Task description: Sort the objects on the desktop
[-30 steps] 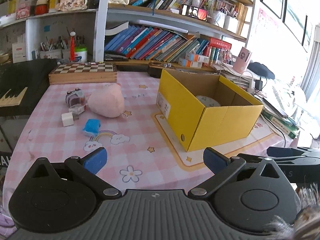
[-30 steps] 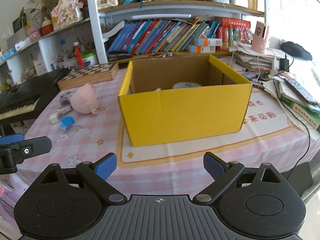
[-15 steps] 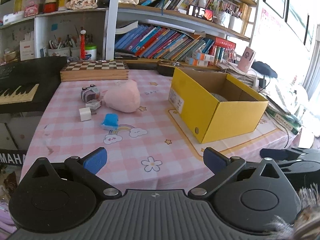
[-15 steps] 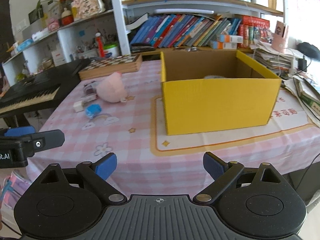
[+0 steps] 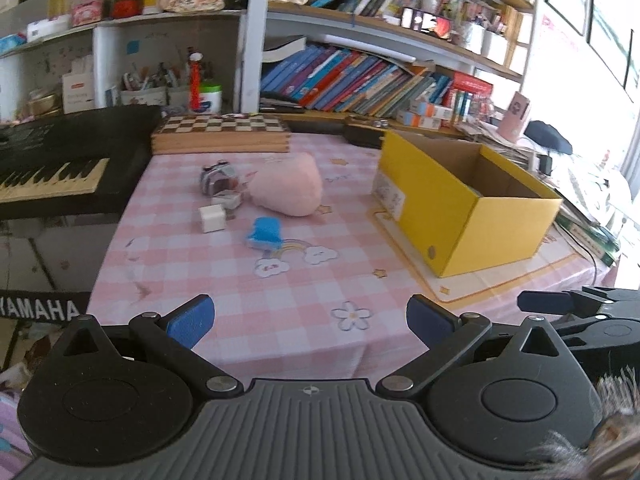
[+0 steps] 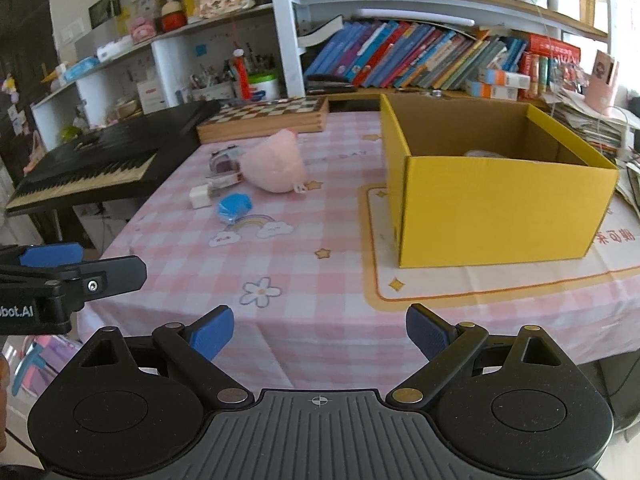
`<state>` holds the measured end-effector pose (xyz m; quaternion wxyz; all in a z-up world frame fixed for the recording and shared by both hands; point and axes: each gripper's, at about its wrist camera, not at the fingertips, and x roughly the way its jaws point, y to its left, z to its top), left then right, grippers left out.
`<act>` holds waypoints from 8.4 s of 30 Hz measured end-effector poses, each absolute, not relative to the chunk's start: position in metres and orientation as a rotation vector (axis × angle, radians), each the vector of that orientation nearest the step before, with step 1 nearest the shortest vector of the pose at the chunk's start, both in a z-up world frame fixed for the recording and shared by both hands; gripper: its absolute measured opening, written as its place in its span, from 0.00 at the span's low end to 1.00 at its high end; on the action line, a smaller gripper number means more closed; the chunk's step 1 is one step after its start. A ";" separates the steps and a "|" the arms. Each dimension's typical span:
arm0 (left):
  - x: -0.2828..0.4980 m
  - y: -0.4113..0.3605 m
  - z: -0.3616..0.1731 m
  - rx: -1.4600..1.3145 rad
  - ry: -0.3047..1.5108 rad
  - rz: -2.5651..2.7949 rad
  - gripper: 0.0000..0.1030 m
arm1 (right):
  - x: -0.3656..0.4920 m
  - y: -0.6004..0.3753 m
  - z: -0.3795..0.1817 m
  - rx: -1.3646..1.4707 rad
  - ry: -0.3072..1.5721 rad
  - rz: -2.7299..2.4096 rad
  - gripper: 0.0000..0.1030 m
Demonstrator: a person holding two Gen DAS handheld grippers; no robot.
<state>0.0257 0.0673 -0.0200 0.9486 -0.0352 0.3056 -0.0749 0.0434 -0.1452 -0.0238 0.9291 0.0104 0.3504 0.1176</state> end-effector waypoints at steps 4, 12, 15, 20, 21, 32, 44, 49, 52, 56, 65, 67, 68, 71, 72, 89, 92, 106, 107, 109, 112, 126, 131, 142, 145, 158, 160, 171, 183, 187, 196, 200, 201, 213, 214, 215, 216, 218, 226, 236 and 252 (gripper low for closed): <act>0.029 0.082 -0.021 -0.092 0.623 -0.120 1.00 | 0.051 -0.133 -0.021 0.016 0.706 0.258 0.88; 0.037 0.098 -0.023 -0.109 0.618 -0.095 1.00 | 0.066 -0.109 -0.012 0.025 0.674 0.266 0.84; 0.036 0.100 -0.024 -0.110 0.610 -0.103 1.00 | 0.063 -0.101 -0.014 0.017 0.682 0.265 0.84; 0.034 0.107 -0.025 -0.123 0.608 -0.095 1.00 | 0.063 -0.095 -0.016 0.005 0.708 0.264 0.80; 0.035 0.108 -0.025 -0.127 0.608 -0.094 1.00 | 0.063 -0.094 -0.015 0.004 0.706 0.262 0.80; 0.044 0.110 -0.029 -0.141 0.627 -0.097 1.00 | 0.075 -0.089 -0.016 -0.023 0.717 0.275 0.79; 0.079 0.112 -0.035 -0.165 0.654 -0.059 1.00 | 0.112 -0.086 -0.023 -0.042 0.741 0.315 0.79; 0.097 0.111 -0.037 -0.171 0.660 -0.045 1.00 | 0.132 -0.086 -0.025 -0.050 0.756 0.328 0.79; 0.107 0.110 -0.039 -0.177 0.668 -0.037 1.00 | 0.143 -0.087 -0.027 -0.055 0.764 0.335 0.79; 0.122 0.108 -0.041 -0.183 0.676 -0.026 1.00 | 0.159 -0.089 -0.030 -0.055 0.776 0.344 0.79; 0.153 0.106 -0.042 -0.171 0.680 0.001 0.98 | 0.193 -0.090 -0.033 -0.058 0.784 0.379 0.79; 0.159 0.106 -0.042 -0.172 0.682 0.010 0.98 | 0.199 -0.089 -0.033 -0.061 0.786 0.388 0.79; 0.161 0.106 -0.042 -0.171 0.683 0.014 0.98 | 0.202 -0.089 -0.034 -0.062 0.788 0.391 0.79; 0.167 0.107 -0.044 -0.177 0.690 0.028 0.98 | 0.211 -0.087 -0.034 -0.066 0.789 0.401 0.79; 0.170 0.107 -0.045 -0.181 0.693 0.034 0.98 | 0.214 -0.087 -0.035 -0.067 0.789 0.403 0.79; 0.221 0.081 -0.073 -0.090 0.780 -0.072 0.66 | 0.259 -0.093 -0.030 -0.040 0.770 0.383 0.77; 0.230 0.071 -0.078 -0.043 0.789 -0.094 0.62 | 0.266 -0.089 -0.029 -0.039 0.767 0.404 0.77; 0.239 0.062 -0.092 0.029 0.796 -0.099 0.28 | 0.294 -0.067 -0.037 -0.072 0.816 0.464 0.84; 0.238 0.063 -0.090 0.030 0.790 -0.095 0.27 | 0.295 -0.064 -0.038 -0.081 0.815 0.469 0.85; 0.236 0.065 -0.086 0.024 0.779 -0.089 0.27 | 0.299 -0.057 -0.039 -0.099 0.819 0.480 0.86; 0.230 0.072 -0.079 -0.006 0.766 -0.078 0.27 | 0.307 -0.048 -0.043 -0.138 0.826 0.497 0.88; 0.200 0.109 -0.058 -0.191 0.744 -0.005 0.27 | 0.338 -0.028 -0.064 -0.217 0.873 0.571 0.69; 0.194 0.113 -0.048 -0.212 0.718 -0.020 0.26 | 0.326 -0.045 -0.050 -0.158 0.848 0.531 0.65; 0.176 0.110 -0.024 -0.241 0.637 -0.082 0.26 | 0.276 -0.079 -0.003 -0.022 0.760 0.470 0.66; 0.166 0.110 -0.018 -0.256 0.618 -0.102 0.26 | 0.261 -0.085 0.008 0.003 0.734 0.465 0.66; 0.123 0.112 0.006 -0.262 0.557 -0.183 0.26 | 0.191 -0.100 0.026 0.060 0.722 0.459 0.66; 0.116 0.114 0.006 -0.263 0.559 -0.192 0.26 | 0.181 -0.100 0.025 0.066 0.732 0.452 0.66; 0.081 0.117 0.005 -0.262 0.574 -0.235 0.26 | 0.132 -0.097 0.020 0.045 0.752 0.444 0.66; 0.049 0.114 0.004 -0.236 0.600 -0.304 0.26 | 0.087 -0.100 0.011 0.081 0.792 0.398 0.66; 0.042 0.114 0.005 -0.226 0.604 -0.324 0.26 | 0.075 -0.099 0.010 0.088 0.795 0.384 0.66; 0.028 0.108 0.004 -0.205 0.618 -0.391 0.26 | 0.050 -0.105 0.008 0.109 0.802 0.320 0.66; 0.026 0.100 0.002 -0.191 0.630 -0.436 0.26 | 0.039 -0.113 0.005 0.130 0.810 0.284 0.66; 0.025 0.098 0.002 -0.187 0.631 -0.447 0.26 | 0.036 -0.115 0.005 0.135 0.811 0.274 0.66; 0.028 0.068 -0.002 -0.151 0.643 -0.569 0.26 | 0.018 -0.139 0.003 0.167 0.813 0.174 0.66; 0.030 0.065 -0.002 -0.147 0.645 -0.581 0.26 | 0.017 -0.143 0.003 0.172 0.814 0.163 0.66; 0.031 0.061 -0.002 -0.144 0.647 -0.591 0.26 | 0.016 -0.146 0.002 0.176 0.814 0.153 0.66; 0.032 0.058 -0.003 -0.140 0.649 -0.603 0.26 | 0.015 -0.150 0.002 0.182 0.814 0.141 0.66; 0.035 0.050 -0.003 -0.131 0.653 -0.627 0.26 | 0.013 -0.157 0.002 0.193 0.813 0.119 0.66; 0.045 0.014 -0.004 -0.093 0.667 -0.717 0.26 | 0.008 -0.188 -0.001 0.230 0.810 0.041 0.66; 0.057 -0.028 -0.006 -0.066 0.693 -0.767 0.26 | 0.013 -0.226 -0.004 0.260 0.820 -0.002 0.66; 0.087 -0.101 -0.007 -0.056 0.712 -0.806 0.26 | 0.037 -0.293 -0.005 0.266 0.837 -0.029 0.66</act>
